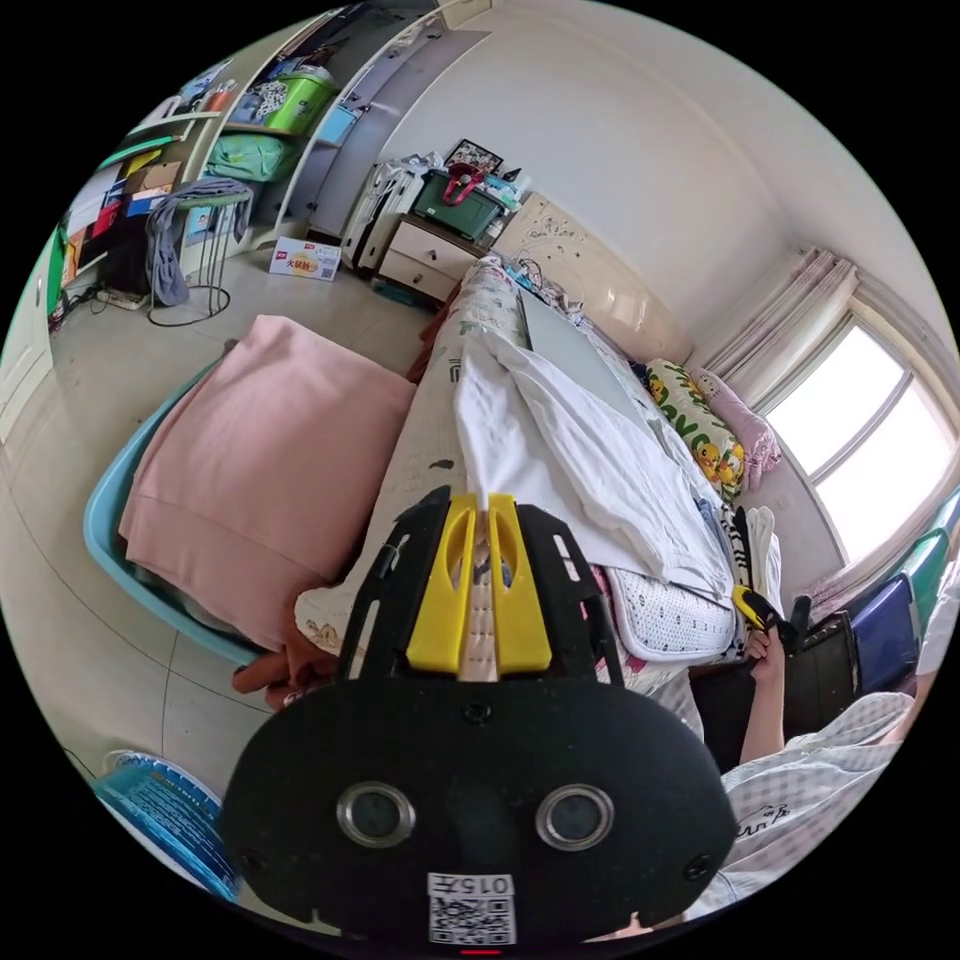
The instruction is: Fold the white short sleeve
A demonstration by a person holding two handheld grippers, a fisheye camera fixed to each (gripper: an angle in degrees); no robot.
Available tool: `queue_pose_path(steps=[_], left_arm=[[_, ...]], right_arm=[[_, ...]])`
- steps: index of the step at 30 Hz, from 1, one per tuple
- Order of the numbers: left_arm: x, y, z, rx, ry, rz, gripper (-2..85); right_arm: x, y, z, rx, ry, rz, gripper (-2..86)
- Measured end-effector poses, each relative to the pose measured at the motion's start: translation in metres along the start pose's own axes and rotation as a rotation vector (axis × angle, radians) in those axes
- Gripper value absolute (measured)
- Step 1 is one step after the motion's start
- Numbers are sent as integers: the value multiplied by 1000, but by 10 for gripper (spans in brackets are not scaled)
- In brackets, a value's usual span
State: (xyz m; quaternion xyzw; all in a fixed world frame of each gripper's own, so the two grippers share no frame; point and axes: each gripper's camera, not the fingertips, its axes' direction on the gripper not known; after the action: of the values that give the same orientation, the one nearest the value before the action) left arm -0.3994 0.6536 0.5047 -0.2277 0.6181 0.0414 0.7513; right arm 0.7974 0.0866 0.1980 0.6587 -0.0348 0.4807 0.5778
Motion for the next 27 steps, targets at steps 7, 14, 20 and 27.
queue_pose_path(steps=[7,14,20,27], left_arm=[[-13,-4,-4,11,-2,4,-3],[-28,-6,-4,47,19,-42,-2],[-30,-17,-10,46,-2,-28,-2],[-31,-33,-22,33,-7,-12,4]], right_arm=[[-28,8,-13,114,160,-64,91],[-36,-4,7,-9,138,-63,93],[-46,-1,17,-30,82,-58,72],[-43,8,23,-64,12,-37,16]])
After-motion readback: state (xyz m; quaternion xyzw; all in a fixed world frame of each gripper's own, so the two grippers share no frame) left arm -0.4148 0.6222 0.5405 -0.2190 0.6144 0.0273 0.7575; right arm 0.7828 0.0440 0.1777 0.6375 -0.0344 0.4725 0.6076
